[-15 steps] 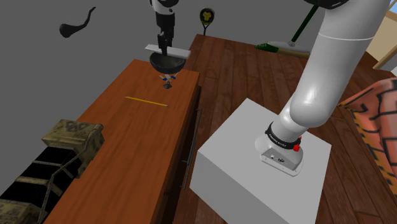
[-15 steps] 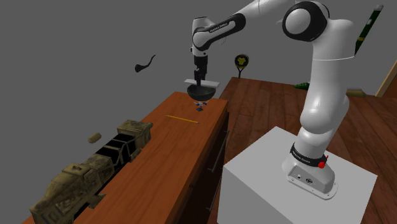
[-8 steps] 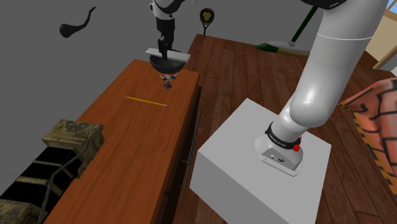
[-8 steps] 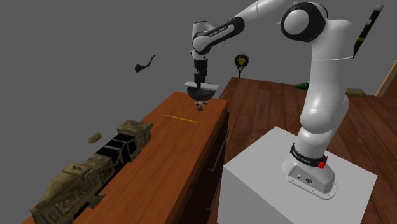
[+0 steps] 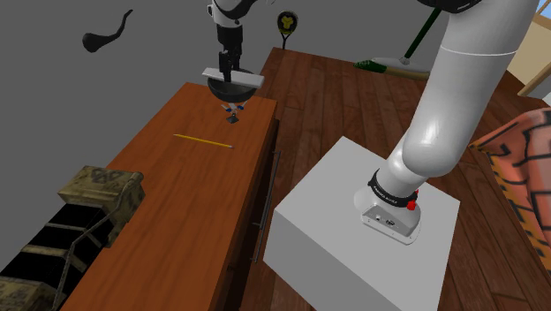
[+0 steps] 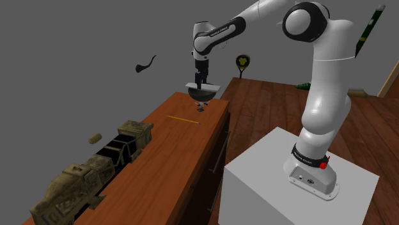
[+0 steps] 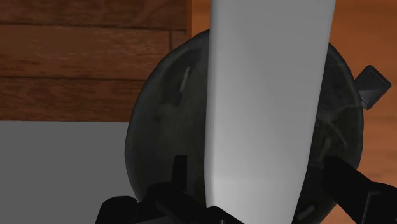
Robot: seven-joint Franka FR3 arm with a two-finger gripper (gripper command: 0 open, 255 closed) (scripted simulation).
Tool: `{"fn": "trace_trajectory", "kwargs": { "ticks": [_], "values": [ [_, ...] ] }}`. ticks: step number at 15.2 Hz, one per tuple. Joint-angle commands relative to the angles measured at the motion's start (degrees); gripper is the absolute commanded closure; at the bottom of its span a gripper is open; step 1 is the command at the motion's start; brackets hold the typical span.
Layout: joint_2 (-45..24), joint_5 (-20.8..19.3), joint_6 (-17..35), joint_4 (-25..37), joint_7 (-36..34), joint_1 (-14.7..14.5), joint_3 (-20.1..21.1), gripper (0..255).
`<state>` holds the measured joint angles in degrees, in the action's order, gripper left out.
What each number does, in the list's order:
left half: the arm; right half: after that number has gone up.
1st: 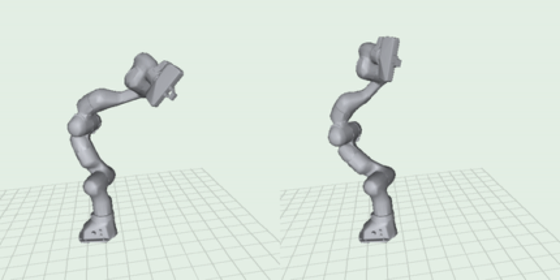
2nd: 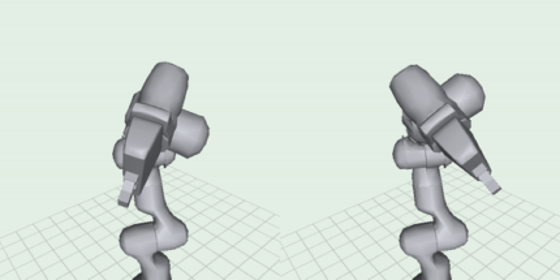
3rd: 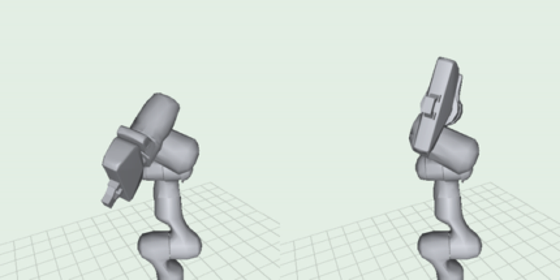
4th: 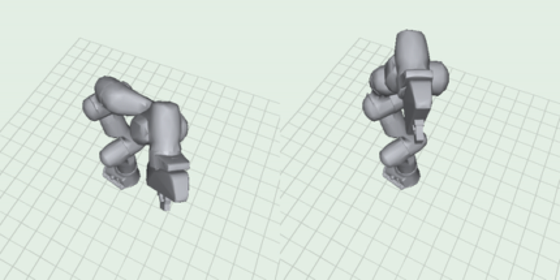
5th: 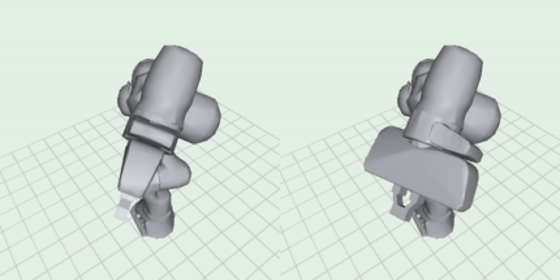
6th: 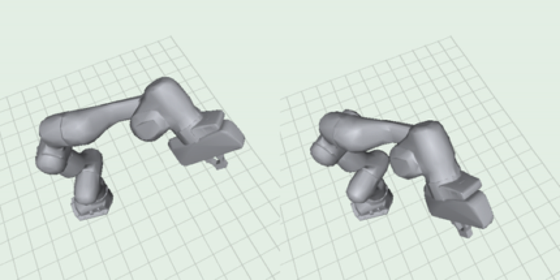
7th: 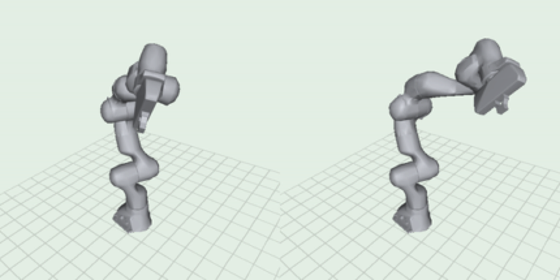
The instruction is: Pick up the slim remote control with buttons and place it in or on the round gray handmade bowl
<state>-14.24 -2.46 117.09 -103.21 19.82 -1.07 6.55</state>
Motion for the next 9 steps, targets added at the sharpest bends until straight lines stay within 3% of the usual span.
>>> {"fn": "trace_trajectory", "kwargs": {
  "ticks": [1, 5, 9],
  "values": [
    [0.0, 0.0, 0.0, 0.0, 0.0, 0.0, 0.0, 0],
    [1.8, 0.3, -6.7, 4.9, 0.2, 0.0, 0.1, 0],
    [1.8, 0.3, -6.7, 4.9, 0.2, 0.0, 0.1, 0]
  ]
}}
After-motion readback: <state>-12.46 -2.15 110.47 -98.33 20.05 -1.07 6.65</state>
